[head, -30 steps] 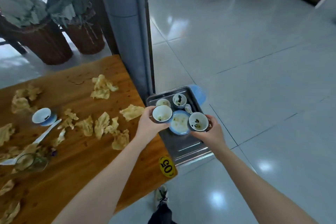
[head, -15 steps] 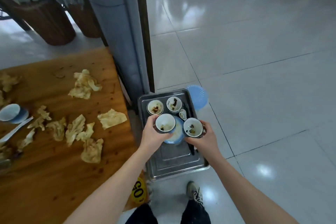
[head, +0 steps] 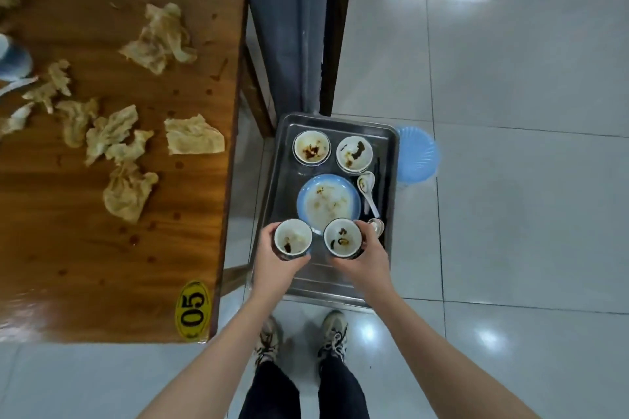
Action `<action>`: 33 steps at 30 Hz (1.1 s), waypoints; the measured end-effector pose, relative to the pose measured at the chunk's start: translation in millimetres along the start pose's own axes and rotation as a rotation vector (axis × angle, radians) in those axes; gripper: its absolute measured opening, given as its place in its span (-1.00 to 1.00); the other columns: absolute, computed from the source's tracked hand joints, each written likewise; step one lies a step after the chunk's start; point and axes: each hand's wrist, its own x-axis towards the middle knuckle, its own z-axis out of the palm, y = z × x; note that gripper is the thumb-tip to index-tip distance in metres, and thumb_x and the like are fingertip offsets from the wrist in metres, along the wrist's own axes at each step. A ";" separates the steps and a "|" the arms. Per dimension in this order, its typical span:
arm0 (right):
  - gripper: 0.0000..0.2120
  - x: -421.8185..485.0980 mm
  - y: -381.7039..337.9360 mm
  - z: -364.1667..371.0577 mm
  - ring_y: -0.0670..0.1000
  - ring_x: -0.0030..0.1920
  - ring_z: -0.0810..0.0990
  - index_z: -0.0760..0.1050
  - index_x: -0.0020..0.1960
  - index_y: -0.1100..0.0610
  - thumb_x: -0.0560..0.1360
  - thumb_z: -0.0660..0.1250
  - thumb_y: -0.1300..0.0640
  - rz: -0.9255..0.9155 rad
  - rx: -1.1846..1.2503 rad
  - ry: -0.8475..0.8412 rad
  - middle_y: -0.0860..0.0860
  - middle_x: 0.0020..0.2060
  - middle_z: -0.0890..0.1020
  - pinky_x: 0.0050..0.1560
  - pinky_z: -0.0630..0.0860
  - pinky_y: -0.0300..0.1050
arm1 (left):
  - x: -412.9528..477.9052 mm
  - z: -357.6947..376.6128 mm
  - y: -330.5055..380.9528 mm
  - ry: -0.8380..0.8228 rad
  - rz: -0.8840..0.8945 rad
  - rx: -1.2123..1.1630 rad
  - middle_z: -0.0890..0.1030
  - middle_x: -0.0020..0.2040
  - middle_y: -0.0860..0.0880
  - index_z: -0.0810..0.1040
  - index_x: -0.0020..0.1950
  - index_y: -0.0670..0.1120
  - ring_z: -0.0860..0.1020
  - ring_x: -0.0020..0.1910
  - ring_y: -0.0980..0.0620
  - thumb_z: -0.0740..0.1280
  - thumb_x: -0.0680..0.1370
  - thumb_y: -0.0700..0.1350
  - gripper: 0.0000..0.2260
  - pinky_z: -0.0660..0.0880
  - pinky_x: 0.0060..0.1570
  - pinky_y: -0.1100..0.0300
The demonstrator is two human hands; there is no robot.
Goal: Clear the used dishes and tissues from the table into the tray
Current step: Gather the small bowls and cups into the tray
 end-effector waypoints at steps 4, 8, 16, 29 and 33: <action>-0.35 10.5 36.6 29.0 -0.37 -0.03 0.50 0.38 0.15 -0.13 0.15 0.59 0.03 0.022 -0.022 -0.049 -0.32 -0.07 0.55 -0.15 0.40 -0.50 | 16.3 2.4 -41.4 0.009 -0.067 0.013 0.49 0.14 0.12 0.33 0.23 0.14 0.50 0.15 0.06 0.61 0.24 -0.22 -0.29 0.47 0.08 0.17; -0.37 20.4 66.1 59.9 -0.18 0.04 0.52 0.41 0.19 -0.02 0.20 0.58 0.12 0.009 -0.029 -0.053 -0.16 0.01 0.56 0.00 0.48 -0.25 | 38.4 6.5 -75.6 0.008 -0.054 0.038 0.48 0.20 0.04 0.33 0.27 0.10 0.47 0.21 0.03 0.61 0.24 -0.25 -0.26 0.47 0.12 0.16; -0.34 35.9 105.1 112.8 -0.12 0.05 0.38 0.41 0.26 0.07 0.23 0.59 0.17 0.052 -0.062 0.024 0.01 0.05 0.37 -0.03 0.26 -0.56 | 66.8 21.4 -113.6 0.145 -0.014 0.164 0.45 0.25 0.05 0.40 0.32 0.07 0.42 0.26 0.01 0.60 0.25 -0.21 -0.29 0.41 0.11 0.14; -0.36 42.7 125.2 148.8 -0.29 0.00 0.27 0.41 0.24 0.16 0.22 0.57 0.27 0.063 -0.042 0.122 0.07 0.07 0.44 -0.03 0.24 -0.61 | 82.6 10.0 -142.5 0.125 0.064 0.469 0.54 0.22 -0.01 0.33 0.46 0.06 0.29 0.14 0.04 0.57 0.33 -0.07 -0.25 0.28 -0.01 0.24; -0.31 41.1 126.4 149.0 -0.23 0.06 0.31 0.39 0.27 0.15 0.21 0.60 0.24 0.047 -0.040 0.118 0.04 0.08 0.45 -0.01 0.24 -0.59 | 79.6 8.4 -145.6 0.144 0.126 0.547 0.38 0.37 -0.04 0.33 0.46 0.03 0.29 0.23 -0.02 0.55 0.35 -0.14 -0.28 0.26 0.11 0.25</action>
